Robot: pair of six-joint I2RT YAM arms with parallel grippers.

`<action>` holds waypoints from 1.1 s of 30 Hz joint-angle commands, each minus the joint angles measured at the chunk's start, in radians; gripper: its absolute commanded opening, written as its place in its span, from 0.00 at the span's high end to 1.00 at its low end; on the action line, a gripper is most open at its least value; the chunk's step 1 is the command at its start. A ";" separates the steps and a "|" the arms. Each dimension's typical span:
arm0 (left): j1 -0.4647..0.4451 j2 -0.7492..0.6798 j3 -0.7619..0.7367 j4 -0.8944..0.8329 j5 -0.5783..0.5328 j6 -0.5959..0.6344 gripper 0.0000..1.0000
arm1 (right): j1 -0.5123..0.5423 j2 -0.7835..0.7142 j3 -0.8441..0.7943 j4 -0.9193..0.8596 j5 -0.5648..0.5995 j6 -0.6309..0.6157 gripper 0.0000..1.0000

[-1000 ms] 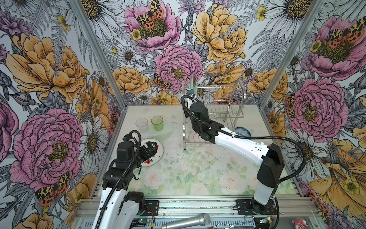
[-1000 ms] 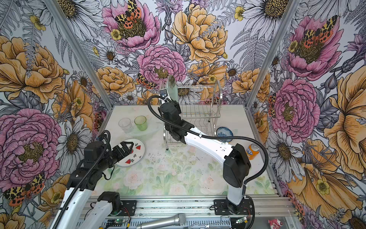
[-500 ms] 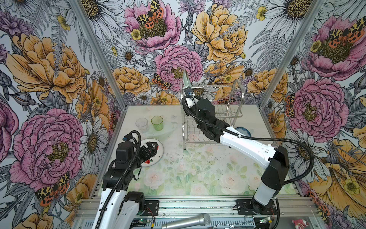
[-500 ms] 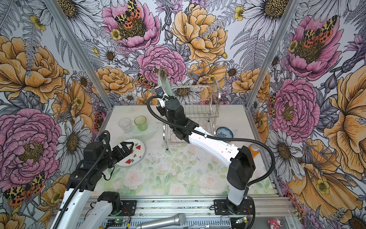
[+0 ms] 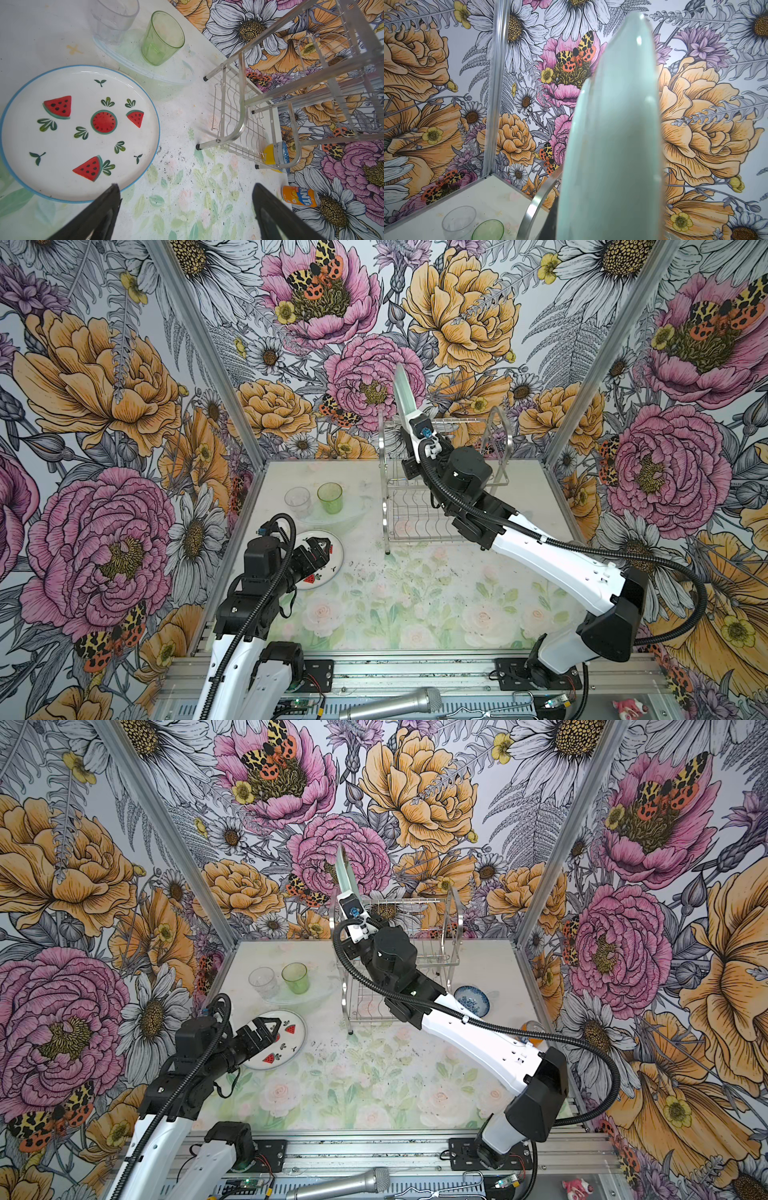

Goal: Unload the mixed dishes from the dish rack
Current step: 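Lift the mint-green plate up out of the rack with the right gripper, then carry the mint-green plate toward the robot, tilting it down toward the table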

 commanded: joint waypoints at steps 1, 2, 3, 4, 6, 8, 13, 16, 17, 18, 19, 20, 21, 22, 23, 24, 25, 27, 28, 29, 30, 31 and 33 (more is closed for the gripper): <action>0.007 -0.001 0.025 0.002 0.029 -0.011 0.01 | 0.011 -0.108 -0.023 0.098 -0.069 0.040 1.00; 0.007 -0.003 0.023 0.002 0.034 -0.013 0.01 | 0.015 -0.129 -0.041 0.088 -0.080 0.050 1.00; 0.008 -0.003 0.021 0.002 0.038 -0.016 0.01 | 0.018 -0.149 -0.055 0.081 -0.090 0.058 1.00; 0.007 -0.005 0.018 0.002 0.043 -0.020 0.01 | 0.025 -0.175 -0.078 0.076 -0.103 0.068 1.00; 0.008 -0.011 0.011 0.002 0.053 -0.028 0.01 | 0.033 -0.221 -0.115 0.068 -0.140 0.081 1.00; 0.008 -0.018 0.002 0.002 0.062 -0.037 0.01 | 0.044 -0.266 -0.148 0.051 -0.180 0.088 1.00; 0.008 -0.027 -0.007 0.002 0.067 -0.055 0.01 | 0.082 -0.350 -0.202 0.000 -0.213 0.094 1.00; 0.007 -0.025 -0.006 0.002 0.066 -0.062 0.01 | 0.111 -0.386 -0.233 -0.023 -0.215 0.102 1.00; 0.008 -0.024 -0.004 0.002 0.064 -0.063 0.01 | 0.120 -0.397 -0.242 -0.031 -0.218 0.103 1.00; 0.007 -0.023 -0.002 0.002 0.065 -0.064 0.01 | 0.132 -0.408 -0.252 -0.041 -0.219 0.105 1.00; 0.008 -0.021 0.000 0.003 0.064 -0.064 0.01 | 0.144 -0.419 -0.261 -0.050 -0.220 0.105 1.00; 0.007 -0.021 0.002 0.003 0.061 -0.063 0.01 | 0.155 -0.428 -0.268 -0.060 -0.223 0.106 1.00; 0.007 -0.020 0.003 0.003 0.057 -0.062 0.01 | 0.168 -0.436 -0.272 -0.073 -0.224 0.105 1.00; 0.008 -0.020 0.004 0.002 0.054 -0.061 0.01 | 0.182 -0.445 -0.275 -0.088 -0.225 0.106 1.00; 0.010 -0.019 0.007 0.002 0.053 -0.061 0.01 | 0.191 -0.452 -0.277 -0.099 -0.227 0.104 1.00; 0.008 -0.018 0.010 0.002 0.055 -0.062 0.01 | 0.202 -0.459 -0.280 -0.111 -0.231 0.102 1.00; 0.009 -0.017 0.011 0.003 0.057 -0.065 0.01 | 0.214 -0.467 -0.284 -0.118 -0.234 0.104 1.00; 0.010 -0.017 0.012 0.002 0.057 -0.073 0.01 | 0.234 -0.481 -0.301 -0.121 -0.243 0.109 1.00; 0.011 -0.017 0.013 0.002 0.060 -0.078 0.01 | 0.242 -0.488 -0.309 -0.124 -0.248 0.108 1.00; 0.010 -0.018 0.014 0.002 0.062 -0.081 0.01 | 0.252 -0.493 -0.314 -0.126 -0.250 0.110 1.00; 0.011 -0.018 0.014 0.002 0.067 -0.084 0.01 | 0.261 -0.500 -0.321 -0.127 -0.253 0.111 1.00; 0.010 -0.020 0.016 0.003 0.073 -0.090 0.01 | 0.269 -0.502 -0.327 -0.128 -0.257 0.113 1.00; 0.010 -0.023 0.019 0.002 0.079 -0.094 0.01 | 0.283 -0.504 -0.336 -0.124 -0.265 0.118 1.00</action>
